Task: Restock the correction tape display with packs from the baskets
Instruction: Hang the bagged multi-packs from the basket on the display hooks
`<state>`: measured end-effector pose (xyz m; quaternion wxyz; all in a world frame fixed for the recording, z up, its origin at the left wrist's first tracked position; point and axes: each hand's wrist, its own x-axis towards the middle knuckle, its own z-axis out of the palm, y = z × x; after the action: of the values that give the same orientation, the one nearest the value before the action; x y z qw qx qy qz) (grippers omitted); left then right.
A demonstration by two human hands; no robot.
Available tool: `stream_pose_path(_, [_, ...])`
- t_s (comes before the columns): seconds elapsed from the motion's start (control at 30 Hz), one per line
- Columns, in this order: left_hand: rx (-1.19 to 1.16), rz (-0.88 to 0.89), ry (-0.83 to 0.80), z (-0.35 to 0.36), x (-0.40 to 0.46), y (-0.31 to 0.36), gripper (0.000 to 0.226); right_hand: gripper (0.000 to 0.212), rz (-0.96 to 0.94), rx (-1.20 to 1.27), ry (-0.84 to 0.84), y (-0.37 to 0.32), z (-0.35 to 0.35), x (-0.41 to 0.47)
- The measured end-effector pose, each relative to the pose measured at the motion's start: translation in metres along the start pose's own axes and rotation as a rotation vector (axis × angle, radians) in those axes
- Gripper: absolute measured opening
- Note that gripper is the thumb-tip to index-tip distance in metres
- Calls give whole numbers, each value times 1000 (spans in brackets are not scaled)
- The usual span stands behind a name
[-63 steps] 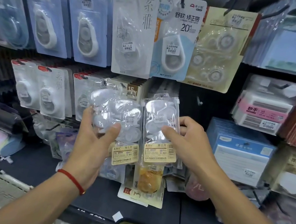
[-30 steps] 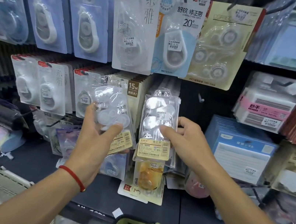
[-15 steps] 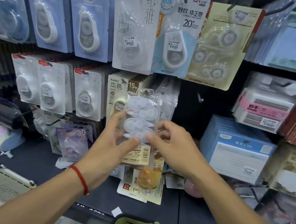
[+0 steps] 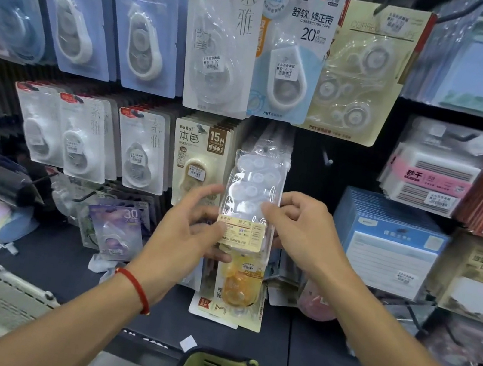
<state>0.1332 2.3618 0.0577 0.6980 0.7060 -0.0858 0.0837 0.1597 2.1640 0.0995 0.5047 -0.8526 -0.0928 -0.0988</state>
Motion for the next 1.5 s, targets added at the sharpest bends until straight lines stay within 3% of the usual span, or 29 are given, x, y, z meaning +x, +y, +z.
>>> stream_pose_path(0.07, [292,39,40,-3,2,-4,53,30,-93,-237,128,7,3,1])
stream_pose_path(0.17, [628,153,122,-7,5,-7,61,39,-462,-615,291,17,8,0])
stream_pose_path(0.27, [753,261,158,-9,12,-6,69,52,-665,-859,26,30,17,10])
stream_pose_path(0.37, [829,237,116,-8,19,-11,81,72,-551,-1080,-187,42,23,22])
stream_pose_path(0.53, [881,261,82,-10,22,-22,88,88,-486,-1083,-229,43,22,28])
stream_pose_path(0.7, [903,289,69,-10,13,-23,82,64,-562,-905,-227,39,13,16])
stream_pose_path(0.83, [948,272,-45,-6,-8,-25,67,45,-455,-763,-275,58,-1,-11])
stream_pose_path(1.0, [1147,137,-379,-1,-70,-79,43,32,-123,-786,-585,106,10,-70])
stream_pose_path(1.1, [1232,-50,-484,-3,-127,-137,47,33,46,-865,-812,157,30,-122])
stream_pose_path(1.27, [1206,-196,-583,-6,-200,-205,78,55,233,-935,-1098,242,73,-207])
stream_pose_path(1.4, [1110,-238,-468,2,-209,-215,68,89,136,-916,-994,270,123,-246])
stream_pose_path(1.5, [1010,-256,-384,3,-208,-219,64,101,169,-806,-868,282,151,-257])
